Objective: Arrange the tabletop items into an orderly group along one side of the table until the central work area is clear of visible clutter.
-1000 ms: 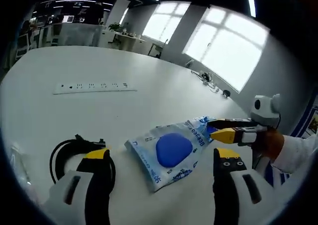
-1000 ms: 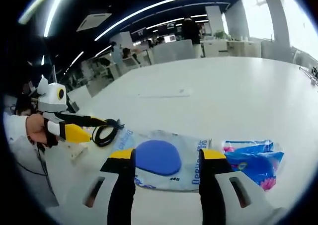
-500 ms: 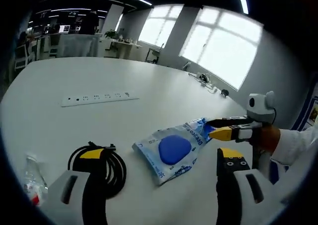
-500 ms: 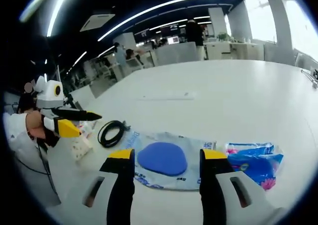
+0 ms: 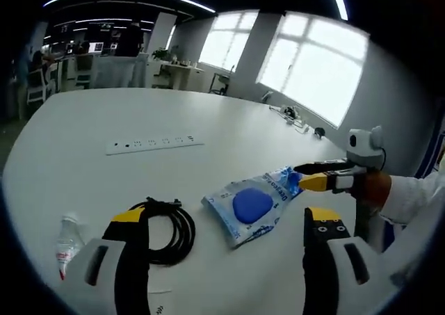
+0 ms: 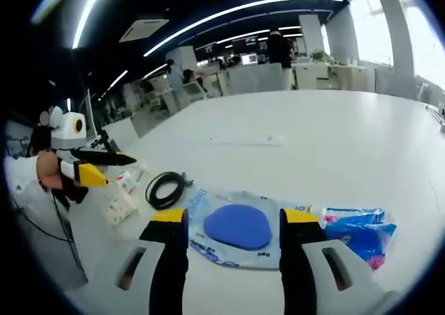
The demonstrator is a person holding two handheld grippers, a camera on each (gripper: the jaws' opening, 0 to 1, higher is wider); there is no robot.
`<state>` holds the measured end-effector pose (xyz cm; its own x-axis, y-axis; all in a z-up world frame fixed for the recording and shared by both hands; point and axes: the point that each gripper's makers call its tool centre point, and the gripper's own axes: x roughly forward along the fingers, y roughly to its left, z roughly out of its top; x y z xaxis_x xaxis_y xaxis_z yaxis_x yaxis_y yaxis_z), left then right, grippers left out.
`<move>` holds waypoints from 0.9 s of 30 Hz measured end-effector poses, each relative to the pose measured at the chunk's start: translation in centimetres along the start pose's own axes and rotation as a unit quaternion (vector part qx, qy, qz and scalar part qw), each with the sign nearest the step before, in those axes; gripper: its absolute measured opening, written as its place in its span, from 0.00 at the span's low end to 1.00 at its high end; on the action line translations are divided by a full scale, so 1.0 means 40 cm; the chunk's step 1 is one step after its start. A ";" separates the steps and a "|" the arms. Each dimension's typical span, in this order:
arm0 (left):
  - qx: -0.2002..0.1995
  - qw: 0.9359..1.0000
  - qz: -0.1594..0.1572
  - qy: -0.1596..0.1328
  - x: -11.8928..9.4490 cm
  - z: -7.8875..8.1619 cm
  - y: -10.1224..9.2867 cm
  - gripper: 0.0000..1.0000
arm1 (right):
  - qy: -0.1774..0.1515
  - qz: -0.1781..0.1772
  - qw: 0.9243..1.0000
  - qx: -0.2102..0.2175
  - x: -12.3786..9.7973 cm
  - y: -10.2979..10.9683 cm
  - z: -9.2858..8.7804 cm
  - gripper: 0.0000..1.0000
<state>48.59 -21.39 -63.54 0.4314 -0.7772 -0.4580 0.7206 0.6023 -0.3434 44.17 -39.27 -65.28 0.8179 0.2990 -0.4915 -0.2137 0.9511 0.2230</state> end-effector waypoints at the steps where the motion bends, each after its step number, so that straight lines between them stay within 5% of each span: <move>1: -0.001 1.000 0.001 -0.001 -0.005 0.001 0.003 0.95 | 0.000 0.001 1.000 0.000 0.000 0.003 0.001 0.51; 27: -0.003 0.998 0.055 -0.032 -0.207 0.015 0.080 0.95 | 0.006 0.062 0.996 -0.060 0.050 0.169 0.073 0.54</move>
<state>47.67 -13.14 -60.37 0.5419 -0.7160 -0.4401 0.6634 0.6859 -0.2990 45.93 -32.46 -62.30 0.7747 0.4155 -0.4766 -0.3764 0.9087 0.1803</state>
